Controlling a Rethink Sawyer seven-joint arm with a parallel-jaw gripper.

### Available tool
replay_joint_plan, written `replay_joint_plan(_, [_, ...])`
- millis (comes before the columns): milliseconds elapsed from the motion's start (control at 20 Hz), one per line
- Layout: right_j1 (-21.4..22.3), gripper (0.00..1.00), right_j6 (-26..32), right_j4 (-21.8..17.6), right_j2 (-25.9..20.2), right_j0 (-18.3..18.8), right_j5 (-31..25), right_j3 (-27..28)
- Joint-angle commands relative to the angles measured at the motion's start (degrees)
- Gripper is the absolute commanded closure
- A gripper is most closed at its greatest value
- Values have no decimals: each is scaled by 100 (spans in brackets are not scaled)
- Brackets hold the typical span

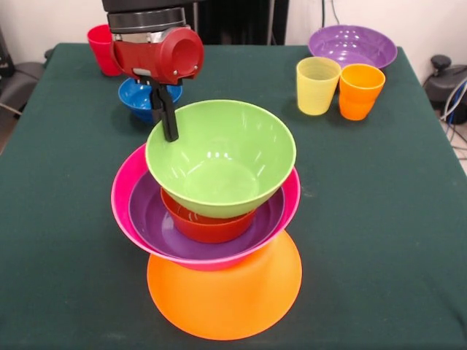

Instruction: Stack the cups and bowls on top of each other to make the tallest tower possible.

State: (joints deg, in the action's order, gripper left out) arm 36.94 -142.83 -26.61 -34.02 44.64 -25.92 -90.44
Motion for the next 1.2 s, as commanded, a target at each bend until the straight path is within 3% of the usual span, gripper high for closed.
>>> replay_joint_plan(50, [-263, 100, 1188, -416, -280, -35, -58, 367])
replay_joint_plan(300, [-314, 100, 1232, -428, -332, -15, -67, 396])
replay_joint_plan(350, [-313, 0, 1221, -453, -353, -3, -37, 375])
replay_joint_plan(900, [-318, 0, 1208, -558, -282, -95, -162, 577])
replay_joint_plan(1200, [-95, 0, 1218, -369, -343, -80, -477, 533])
